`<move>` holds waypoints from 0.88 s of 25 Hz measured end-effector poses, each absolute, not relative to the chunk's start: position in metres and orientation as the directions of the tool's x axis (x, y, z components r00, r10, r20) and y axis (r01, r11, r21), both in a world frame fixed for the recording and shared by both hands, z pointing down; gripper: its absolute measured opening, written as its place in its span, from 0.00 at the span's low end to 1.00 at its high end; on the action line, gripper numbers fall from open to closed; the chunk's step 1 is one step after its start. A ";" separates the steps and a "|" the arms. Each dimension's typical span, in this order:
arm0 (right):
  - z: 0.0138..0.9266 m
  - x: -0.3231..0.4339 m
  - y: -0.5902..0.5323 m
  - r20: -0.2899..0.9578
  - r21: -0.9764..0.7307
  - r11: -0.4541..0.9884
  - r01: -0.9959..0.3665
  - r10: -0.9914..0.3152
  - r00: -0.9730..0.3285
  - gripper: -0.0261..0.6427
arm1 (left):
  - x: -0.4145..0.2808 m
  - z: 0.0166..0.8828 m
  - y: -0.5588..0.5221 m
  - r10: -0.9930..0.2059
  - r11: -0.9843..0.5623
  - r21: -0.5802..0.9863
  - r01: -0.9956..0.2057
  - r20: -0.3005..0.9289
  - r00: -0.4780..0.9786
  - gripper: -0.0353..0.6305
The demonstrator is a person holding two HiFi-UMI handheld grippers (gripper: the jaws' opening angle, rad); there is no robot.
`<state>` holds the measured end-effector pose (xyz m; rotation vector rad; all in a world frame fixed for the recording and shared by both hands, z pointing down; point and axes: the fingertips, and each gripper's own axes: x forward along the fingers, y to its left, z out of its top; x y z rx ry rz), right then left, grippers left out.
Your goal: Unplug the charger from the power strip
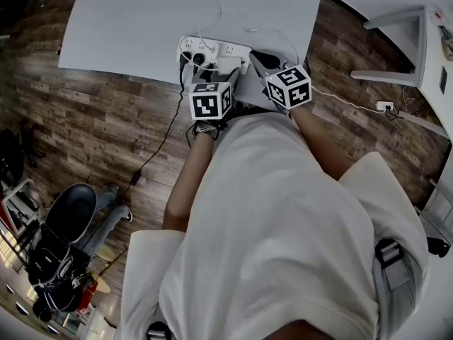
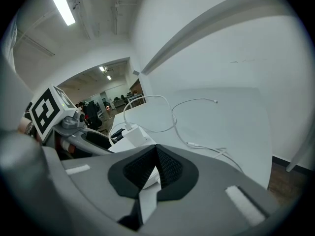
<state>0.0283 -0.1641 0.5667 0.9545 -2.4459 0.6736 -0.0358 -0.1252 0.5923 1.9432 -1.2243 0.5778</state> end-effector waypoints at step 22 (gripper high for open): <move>0.566 0.042 -0.139 0.572 -0.269 0.583 -0.767 -0.544 -0.614 0.04 | -0.046 0.607 -0.101 -0.529 -0.212 0.442 -0.872 0.698 0.482 0.59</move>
